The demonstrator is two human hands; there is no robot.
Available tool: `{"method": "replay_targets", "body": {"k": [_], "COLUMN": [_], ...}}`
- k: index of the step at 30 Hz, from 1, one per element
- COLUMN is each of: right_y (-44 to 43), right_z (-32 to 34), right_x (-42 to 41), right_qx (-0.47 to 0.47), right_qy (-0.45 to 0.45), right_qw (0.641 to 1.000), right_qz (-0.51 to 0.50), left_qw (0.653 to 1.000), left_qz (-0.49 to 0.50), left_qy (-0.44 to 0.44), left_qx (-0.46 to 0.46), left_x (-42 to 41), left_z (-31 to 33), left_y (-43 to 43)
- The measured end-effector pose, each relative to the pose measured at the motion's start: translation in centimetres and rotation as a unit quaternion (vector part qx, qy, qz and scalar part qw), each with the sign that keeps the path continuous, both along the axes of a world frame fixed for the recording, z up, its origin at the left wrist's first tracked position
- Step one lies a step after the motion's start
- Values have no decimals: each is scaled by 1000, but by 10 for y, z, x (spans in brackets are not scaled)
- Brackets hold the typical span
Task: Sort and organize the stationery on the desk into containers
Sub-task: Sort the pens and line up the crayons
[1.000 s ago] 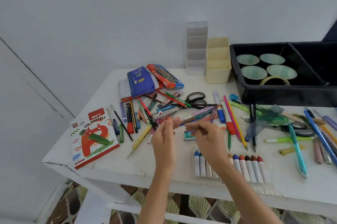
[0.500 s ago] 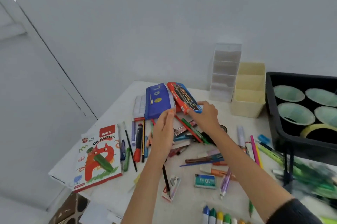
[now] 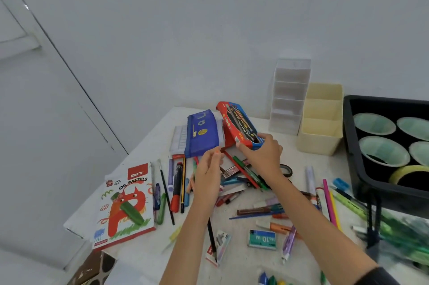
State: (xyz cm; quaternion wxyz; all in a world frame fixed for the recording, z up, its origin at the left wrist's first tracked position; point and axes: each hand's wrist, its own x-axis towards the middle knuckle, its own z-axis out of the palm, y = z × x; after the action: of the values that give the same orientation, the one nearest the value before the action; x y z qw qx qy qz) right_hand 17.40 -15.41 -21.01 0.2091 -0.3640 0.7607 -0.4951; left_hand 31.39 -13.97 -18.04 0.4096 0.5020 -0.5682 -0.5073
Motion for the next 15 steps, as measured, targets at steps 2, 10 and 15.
{"method": "replay_targets", "body": {"k": [2,10,15], "right_y": [16,106,153], "right_z": [10,33,44], "right_x": [10,54,71], "right_qx": [-43,-100,-63], "right_qy": [-11,66,-42], "right_qw": [999,991,993], "right_qz": [-4,51,95], "left_qw": [1000,984,984], "left_qz": [-5,-21,-71], "left_qy": [19,170,155], "left_qx": [8,43,42], "left_x": [1,11,38], "left_z": [3,39,42], "left_y": [2,35,61]}}
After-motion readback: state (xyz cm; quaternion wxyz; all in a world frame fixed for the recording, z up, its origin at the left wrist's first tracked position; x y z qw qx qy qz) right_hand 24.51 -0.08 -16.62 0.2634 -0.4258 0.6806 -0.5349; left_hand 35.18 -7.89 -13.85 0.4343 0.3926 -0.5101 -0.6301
